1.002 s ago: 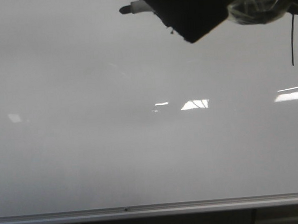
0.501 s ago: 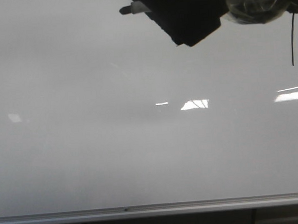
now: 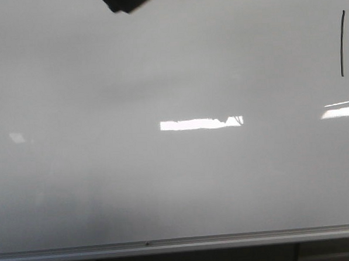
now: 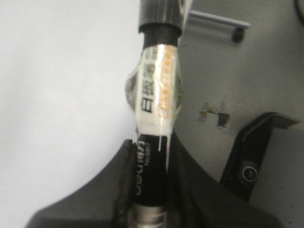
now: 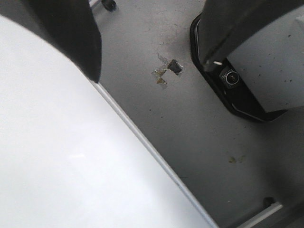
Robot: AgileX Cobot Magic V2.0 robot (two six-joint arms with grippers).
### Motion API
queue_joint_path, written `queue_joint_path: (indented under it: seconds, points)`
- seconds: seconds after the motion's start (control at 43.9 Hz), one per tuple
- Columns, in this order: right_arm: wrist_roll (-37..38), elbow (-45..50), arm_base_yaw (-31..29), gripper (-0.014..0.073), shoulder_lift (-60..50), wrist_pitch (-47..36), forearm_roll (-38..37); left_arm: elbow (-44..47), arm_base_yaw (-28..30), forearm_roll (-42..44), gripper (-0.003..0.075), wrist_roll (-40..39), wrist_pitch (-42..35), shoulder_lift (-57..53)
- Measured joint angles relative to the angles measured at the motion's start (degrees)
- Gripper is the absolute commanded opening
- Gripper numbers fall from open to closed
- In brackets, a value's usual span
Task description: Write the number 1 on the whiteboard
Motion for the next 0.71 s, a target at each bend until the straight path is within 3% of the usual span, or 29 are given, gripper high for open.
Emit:
queue_joint_path:
  seconds: [0.228,0.478,0.706]
  points:
    - [0.9,0.0,-4.1,0.0475,-1.3,-0.1,-0.4,9.5,11.5,12.3,0.0001,-16.9,-4.8,-9.7]
    - [0.9,0.3,-4.2,0.0475,-1.3,-1.4,-0.4,21.6,30.7,13.5,0.0001,-31.0,-19.2,-13.5]
    - [0.9,1.1,-4.2,0.0475,-1.3,-1.6,-0.4,28.7,42.0,11.0,0.0001,-34.2,-36.9,-8.8]
